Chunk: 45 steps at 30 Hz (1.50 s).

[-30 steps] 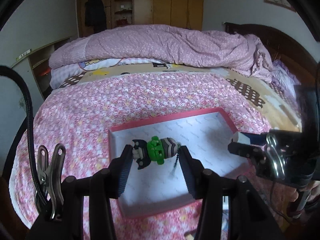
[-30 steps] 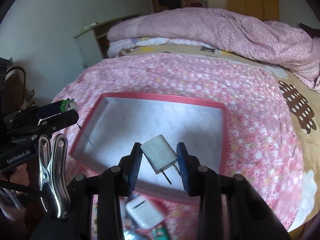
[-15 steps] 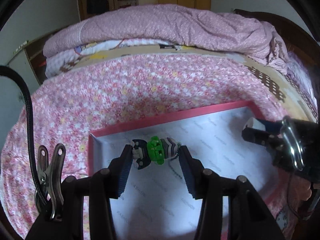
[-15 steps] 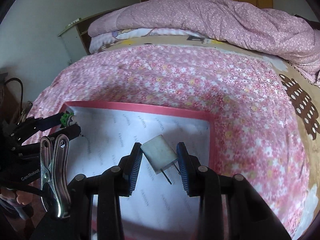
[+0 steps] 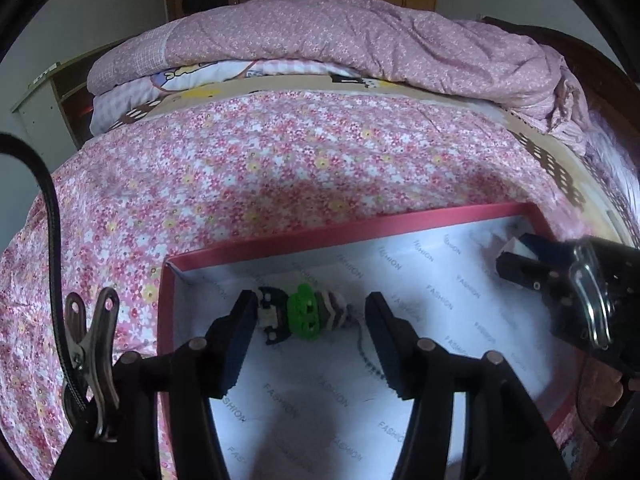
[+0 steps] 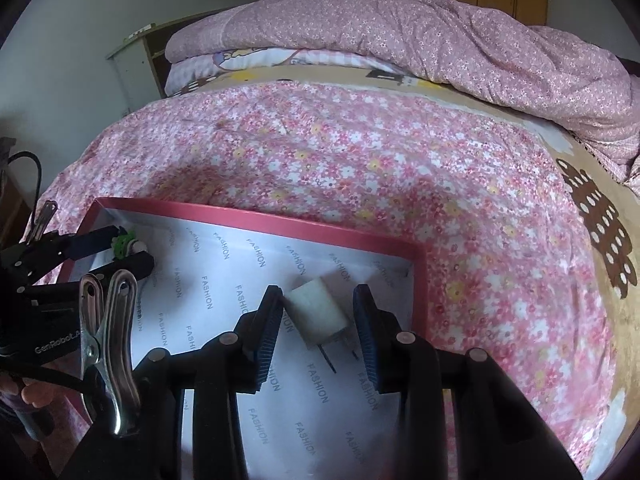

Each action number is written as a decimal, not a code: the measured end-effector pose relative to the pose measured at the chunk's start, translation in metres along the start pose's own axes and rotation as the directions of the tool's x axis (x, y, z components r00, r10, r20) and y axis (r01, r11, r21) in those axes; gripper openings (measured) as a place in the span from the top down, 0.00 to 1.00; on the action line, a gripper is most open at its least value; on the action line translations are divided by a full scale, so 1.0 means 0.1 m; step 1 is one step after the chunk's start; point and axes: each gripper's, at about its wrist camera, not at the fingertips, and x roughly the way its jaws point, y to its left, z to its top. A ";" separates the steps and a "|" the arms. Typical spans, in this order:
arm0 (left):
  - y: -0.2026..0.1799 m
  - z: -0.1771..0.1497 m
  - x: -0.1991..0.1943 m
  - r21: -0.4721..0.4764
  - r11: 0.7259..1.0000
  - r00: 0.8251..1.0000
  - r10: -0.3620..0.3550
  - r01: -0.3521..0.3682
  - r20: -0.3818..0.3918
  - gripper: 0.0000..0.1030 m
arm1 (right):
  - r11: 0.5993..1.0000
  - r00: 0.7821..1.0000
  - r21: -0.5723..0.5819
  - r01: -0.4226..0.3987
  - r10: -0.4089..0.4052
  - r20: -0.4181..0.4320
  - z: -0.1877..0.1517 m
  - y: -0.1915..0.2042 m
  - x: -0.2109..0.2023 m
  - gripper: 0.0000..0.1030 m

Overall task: Organize rigid objects
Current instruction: 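Carry toy and plug over the pink tray and open the left gripper, then open the right gripper to drop the plug in the tray, withdraw, then grasp the red trinket with the left gripper while the right reaches the beige disc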

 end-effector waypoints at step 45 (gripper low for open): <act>-0.54 -1.20 -1.41 0.102 0.985 0.987 -0.144 0.136 0.070 0.42 | 0.985 0.986 0.062 -0.163 0.160 0.054 -1.49 0.19 -1.41 0.49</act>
